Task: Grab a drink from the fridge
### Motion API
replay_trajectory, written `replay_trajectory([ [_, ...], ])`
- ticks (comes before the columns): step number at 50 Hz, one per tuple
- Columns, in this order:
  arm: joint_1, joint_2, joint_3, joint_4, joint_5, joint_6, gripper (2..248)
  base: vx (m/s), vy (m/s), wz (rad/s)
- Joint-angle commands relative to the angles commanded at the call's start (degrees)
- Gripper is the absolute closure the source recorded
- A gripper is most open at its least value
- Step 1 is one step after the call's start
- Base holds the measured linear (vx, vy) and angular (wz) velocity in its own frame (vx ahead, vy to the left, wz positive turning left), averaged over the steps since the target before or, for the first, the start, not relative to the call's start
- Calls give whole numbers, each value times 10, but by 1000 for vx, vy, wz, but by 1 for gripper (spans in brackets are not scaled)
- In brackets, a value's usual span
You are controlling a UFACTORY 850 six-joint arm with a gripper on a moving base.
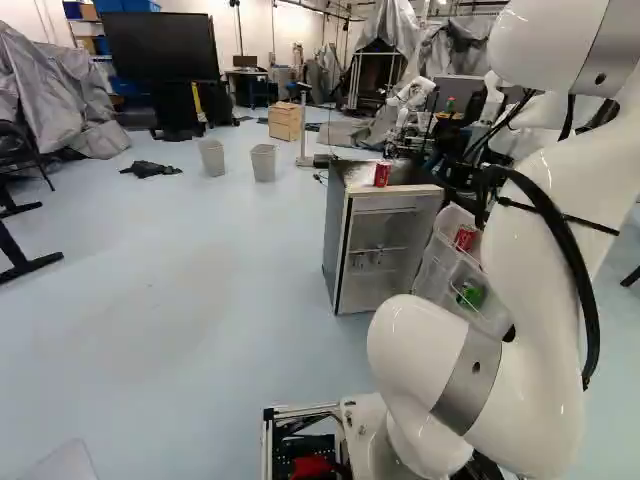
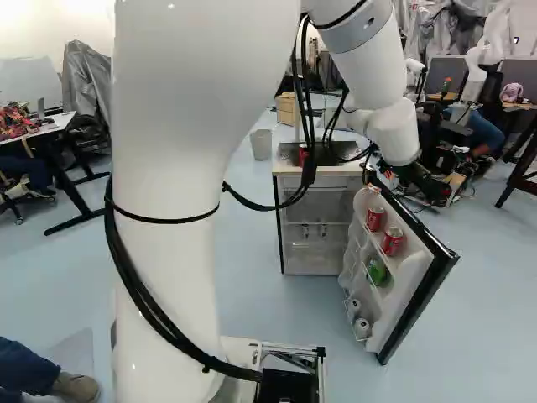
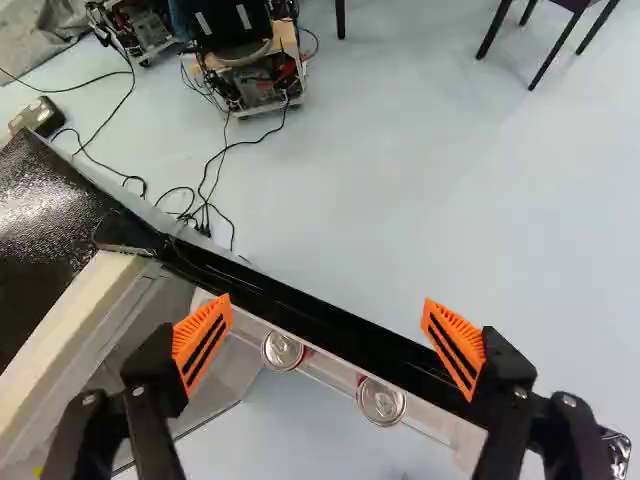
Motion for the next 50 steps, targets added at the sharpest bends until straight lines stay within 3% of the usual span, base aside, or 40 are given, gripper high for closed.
replay_trajectory([
  [50,-41,-108,-141,45,-101,0,3,0,0,0],
])
